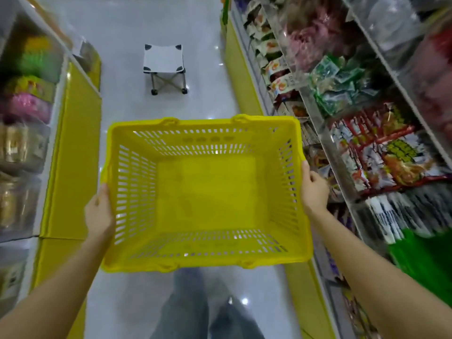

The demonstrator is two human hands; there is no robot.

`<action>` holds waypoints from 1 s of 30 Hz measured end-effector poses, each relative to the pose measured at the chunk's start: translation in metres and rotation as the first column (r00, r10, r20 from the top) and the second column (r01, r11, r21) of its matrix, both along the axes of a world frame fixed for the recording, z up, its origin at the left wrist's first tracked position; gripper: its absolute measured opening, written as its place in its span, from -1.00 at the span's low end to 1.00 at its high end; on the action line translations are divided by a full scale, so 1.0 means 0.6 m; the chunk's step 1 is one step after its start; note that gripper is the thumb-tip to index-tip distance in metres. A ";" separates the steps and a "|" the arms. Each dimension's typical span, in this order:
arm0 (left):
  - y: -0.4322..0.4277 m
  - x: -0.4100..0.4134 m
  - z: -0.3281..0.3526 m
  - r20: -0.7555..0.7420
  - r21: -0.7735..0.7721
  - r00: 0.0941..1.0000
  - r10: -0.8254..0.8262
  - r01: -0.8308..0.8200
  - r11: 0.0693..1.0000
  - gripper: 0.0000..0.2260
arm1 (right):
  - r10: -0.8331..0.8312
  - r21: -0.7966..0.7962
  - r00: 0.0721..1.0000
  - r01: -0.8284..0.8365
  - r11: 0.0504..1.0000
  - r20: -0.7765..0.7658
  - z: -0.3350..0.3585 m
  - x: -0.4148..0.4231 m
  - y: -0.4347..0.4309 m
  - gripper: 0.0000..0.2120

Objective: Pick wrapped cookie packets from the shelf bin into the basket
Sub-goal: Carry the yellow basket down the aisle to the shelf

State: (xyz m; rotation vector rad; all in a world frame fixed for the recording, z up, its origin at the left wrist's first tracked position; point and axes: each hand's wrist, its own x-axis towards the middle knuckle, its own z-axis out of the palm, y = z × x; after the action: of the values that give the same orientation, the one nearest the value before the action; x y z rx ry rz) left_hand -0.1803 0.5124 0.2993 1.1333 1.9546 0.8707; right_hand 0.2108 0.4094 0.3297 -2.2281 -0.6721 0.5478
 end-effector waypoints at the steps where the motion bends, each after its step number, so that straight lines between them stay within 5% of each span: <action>1: 0.032 -0.006 -0.002 0.011 -0.006 1.000 0.023 -0.023 1.000 -0.67 | 0.006 0.003 1.000 -0.006 1.000 -0.001 0.001 -0.004 0.038 -0.51; 16: 0.584 -0.029 0.056 -0.043 0.073 0.998 -0.047 0.050 0.996 -0.56 | -0.011 0.084 0.999 0.007 0.996 0.050 0.026 -0.037 0.570 -0.50; 30: 1.074 -0.007 0.065 -0.003 0.024 0.999 0.051 -0.051 0.998 -0.61 | 0.094 0.064 0.993 -0.098 0.993 0.068 0.057 -0.001 1.111 -0.49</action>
State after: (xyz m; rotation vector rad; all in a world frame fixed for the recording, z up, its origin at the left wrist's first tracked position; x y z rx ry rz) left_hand -0.1844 1.1567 0.3381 1.1034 1.9882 0.9216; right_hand 0.2104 1.0760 0.3641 -2.1670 -0.8230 0.4939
